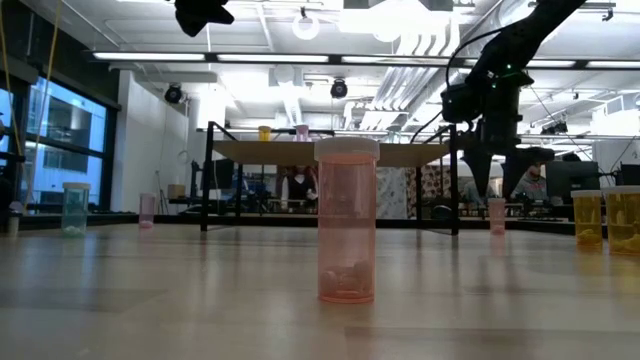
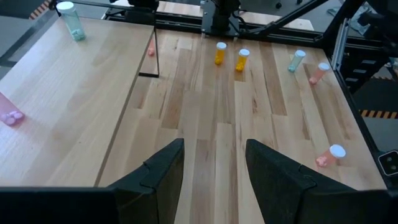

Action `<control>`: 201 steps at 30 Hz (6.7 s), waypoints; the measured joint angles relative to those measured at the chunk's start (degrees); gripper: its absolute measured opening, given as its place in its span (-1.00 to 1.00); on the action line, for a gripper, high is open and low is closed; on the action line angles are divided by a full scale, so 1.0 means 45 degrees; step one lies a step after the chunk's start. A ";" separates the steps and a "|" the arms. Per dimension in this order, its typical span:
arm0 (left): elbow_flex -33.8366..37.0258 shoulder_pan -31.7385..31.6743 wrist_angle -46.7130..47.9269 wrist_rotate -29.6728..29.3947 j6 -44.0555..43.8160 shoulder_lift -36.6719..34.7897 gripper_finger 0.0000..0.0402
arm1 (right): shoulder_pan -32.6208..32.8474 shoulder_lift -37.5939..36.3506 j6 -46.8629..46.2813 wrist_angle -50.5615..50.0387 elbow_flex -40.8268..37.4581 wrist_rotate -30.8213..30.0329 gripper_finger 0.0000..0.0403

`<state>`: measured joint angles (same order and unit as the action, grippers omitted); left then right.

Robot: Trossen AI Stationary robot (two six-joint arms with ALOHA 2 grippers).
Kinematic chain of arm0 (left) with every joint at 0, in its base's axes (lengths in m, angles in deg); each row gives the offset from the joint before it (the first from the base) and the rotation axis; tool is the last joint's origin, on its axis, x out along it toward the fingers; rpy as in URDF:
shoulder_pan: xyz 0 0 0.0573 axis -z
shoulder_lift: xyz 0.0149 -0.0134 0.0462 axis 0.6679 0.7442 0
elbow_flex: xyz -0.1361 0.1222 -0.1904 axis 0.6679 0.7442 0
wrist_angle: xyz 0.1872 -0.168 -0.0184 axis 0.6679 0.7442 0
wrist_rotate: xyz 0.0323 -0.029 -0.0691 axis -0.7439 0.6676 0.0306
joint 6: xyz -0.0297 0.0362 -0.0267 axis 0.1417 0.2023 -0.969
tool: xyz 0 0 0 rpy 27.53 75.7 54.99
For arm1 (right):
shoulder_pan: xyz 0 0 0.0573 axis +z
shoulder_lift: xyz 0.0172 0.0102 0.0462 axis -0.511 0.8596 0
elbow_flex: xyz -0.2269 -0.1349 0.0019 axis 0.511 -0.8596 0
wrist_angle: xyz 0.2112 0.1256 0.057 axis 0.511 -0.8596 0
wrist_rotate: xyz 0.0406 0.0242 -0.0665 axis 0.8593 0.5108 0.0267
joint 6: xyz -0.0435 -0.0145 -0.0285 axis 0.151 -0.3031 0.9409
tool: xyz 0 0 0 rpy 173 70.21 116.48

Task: Pick and place medicine bottles onto shelf by color
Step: Put the top pink pill bottle on the shelf

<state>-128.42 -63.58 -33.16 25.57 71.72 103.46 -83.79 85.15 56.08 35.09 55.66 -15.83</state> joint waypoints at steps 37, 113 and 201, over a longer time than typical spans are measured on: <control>-0.0004 0.0000 0.0010 0.0000 0.0000 0.0000 -0.20 | -0.0005 -0.0005 0.0226 0.0991 0.0000 -0.0508 -0.01; -0.0005 0.0003 0.0049 -0.0010 0.0005 0.0000 -0.19 | 0.0466 0.0539 0.0178 -0.0198 0.0005 -0.0409 -0.01; -0.0005 0.0001 0.0032 -0.0010 -0.0005 0.0005 -0.19 | 0.0471 -0.4076 0.0483 -0.1735 0.0034 -0.0817 -0.41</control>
<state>-128.45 -63.57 -33.02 25.53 71.69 103.48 -81.67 66.81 58.26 27.28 55.81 -19.51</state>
